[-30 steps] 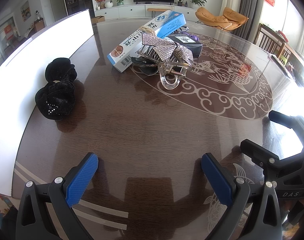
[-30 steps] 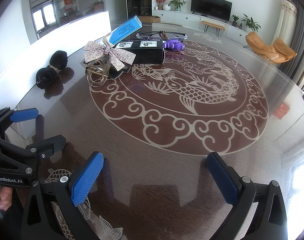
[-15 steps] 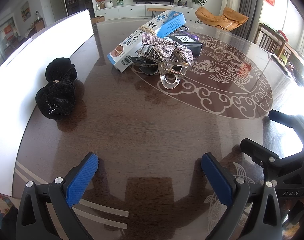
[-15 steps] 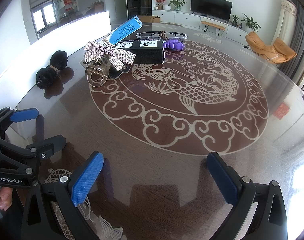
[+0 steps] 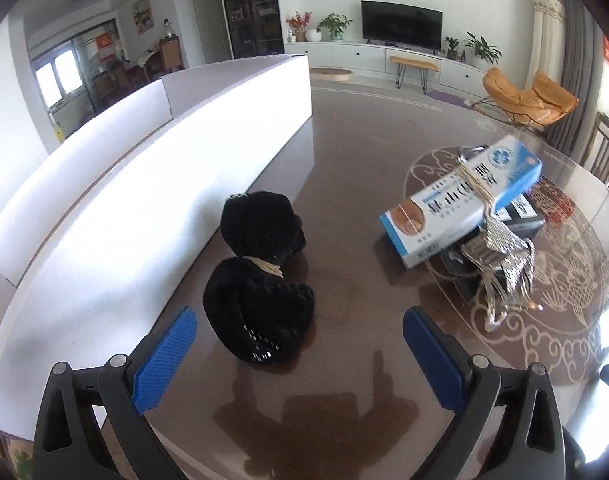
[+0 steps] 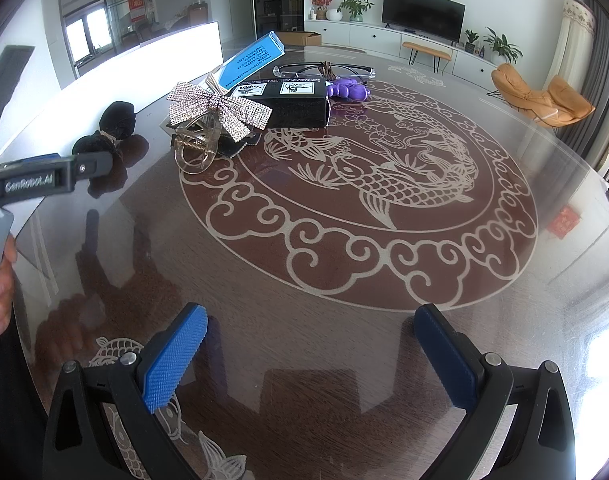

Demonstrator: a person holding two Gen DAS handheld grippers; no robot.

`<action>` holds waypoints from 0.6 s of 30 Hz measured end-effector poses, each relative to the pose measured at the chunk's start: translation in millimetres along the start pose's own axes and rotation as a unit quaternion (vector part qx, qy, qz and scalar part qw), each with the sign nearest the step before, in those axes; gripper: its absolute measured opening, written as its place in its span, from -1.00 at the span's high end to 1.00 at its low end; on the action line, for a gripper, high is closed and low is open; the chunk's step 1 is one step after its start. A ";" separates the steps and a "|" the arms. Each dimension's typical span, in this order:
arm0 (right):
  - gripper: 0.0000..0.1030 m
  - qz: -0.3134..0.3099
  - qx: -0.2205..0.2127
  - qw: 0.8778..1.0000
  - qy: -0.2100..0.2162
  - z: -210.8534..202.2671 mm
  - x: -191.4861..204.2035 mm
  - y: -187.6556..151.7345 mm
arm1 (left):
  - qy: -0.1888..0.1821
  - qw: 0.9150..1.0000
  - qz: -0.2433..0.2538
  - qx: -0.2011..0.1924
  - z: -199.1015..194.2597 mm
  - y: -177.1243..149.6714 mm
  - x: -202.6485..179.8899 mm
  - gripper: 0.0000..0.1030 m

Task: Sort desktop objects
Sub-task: 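Grasp the black fuzzy hair tie with the left tool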

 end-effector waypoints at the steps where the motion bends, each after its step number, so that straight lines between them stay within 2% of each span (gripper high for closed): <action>1: -1.00 0.000 0.000 1.000 0.000 0.2 0.3 0.1 | 0.000 1.000 -0.010 -0.002 6.8 7.7 4.0 -1.00; 6: -1.00 0.000 0.000 1.000 0.000 0.3 0.2 0.1 | 0.032 0.999 -0.026 0.017 42.9 24.8 19.1 -1.00; 8: -1.00 0.000 0.000 1.000 0.000 0.3 0.2 0.1 | 0.044 0.998 -0.027 0.026 55.0 20.9 28.9 -1.00; 12: -1.00 0.000 0.000 1.000 0.000 0.2 0.2 0.1 | -0.013 0.997 -0.062 0.041 64.9 22.1 34.6 -1.00; 14: -1.00 0.000 0.000 1.000 0.000 0.4 0.2 0.1 | -0.025 0.998 -0.053 0.036 65.3 24.8 29.4 -1.00; 16: -1.00 0.000 0.000 1.000 0.000 0.4 0.3 0.1 | -0.028 0.998 -0.046 0.028 64.6 27.2 26.1 -0.89; 18: -1.00 0.000 0.000 1.000 0.000 0.3 0.2 0.1 | -0.039 0.998 -0.039 0.015 63.5 30.4 22.5 -0.51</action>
Point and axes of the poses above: each gripper's, at about its wrist camera, not at the fingertips, and z roughly the way its jaws point, x to its left, y to its top, the point moved 10 cm from there along z, roughly the way its jaws point, and after that the axes turned 15 degrees about -y, right-handed, at the moved point
